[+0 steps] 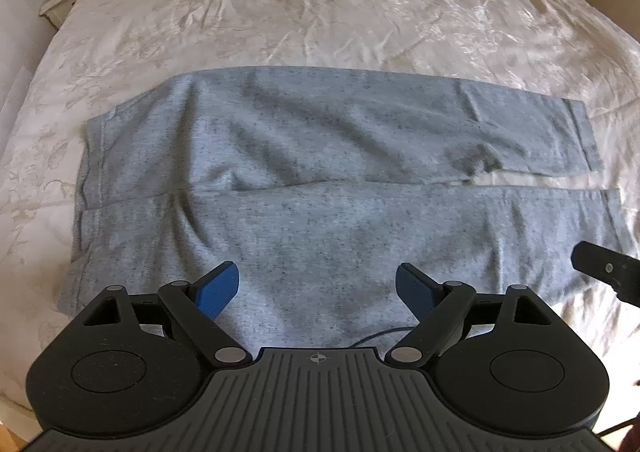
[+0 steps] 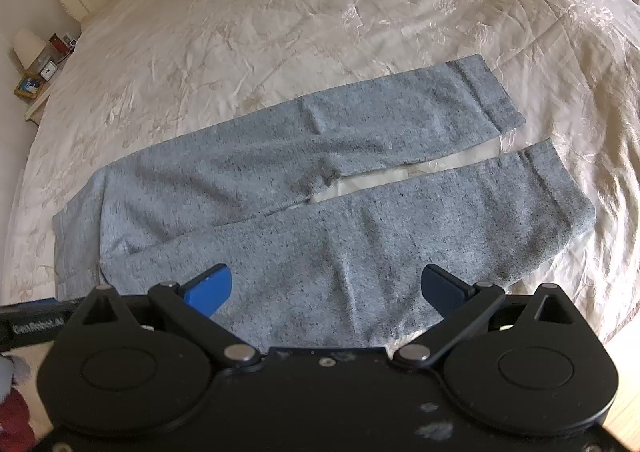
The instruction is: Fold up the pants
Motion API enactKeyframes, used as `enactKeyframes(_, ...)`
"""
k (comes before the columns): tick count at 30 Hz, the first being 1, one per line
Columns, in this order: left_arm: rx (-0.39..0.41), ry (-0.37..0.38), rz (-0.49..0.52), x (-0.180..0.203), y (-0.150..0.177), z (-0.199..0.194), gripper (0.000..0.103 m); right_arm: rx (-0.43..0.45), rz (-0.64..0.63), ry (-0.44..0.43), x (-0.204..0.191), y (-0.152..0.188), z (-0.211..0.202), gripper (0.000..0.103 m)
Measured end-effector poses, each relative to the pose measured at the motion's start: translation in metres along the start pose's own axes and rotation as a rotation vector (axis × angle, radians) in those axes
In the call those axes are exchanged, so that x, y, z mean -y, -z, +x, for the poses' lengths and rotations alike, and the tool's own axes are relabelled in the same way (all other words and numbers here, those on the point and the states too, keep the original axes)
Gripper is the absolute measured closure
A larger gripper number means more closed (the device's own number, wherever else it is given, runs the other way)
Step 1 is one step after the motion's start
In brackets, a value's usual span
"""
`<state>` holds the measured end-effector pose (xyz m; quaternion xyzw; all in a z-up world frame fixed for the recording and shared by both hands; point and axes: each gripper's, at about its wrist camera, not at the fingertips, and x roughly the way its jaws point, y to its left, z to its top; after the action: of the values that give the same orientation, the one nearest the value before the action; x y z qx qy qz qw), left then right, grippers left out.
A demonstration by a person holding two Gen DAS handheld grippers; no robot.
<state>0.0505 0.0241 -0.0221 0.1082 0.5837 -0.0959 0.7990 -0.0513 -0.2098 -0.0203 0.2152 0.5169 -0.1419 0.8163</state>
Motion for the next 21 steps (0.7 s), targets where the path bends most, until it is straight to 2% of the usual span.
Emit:
enactKeyframes(12,0.004,0.041,0.028,0.0,-0.001,0.006,0.017,0.017,0.03,0.042,-0.009,0.005,-0.007,0.0)
enactKeyframes(21,-0.011,0.041,0.021,-0.005,-0.005,0.018,0.017,0.038,0.046,0.049,-0.011,0.005,-0.011,0.0)
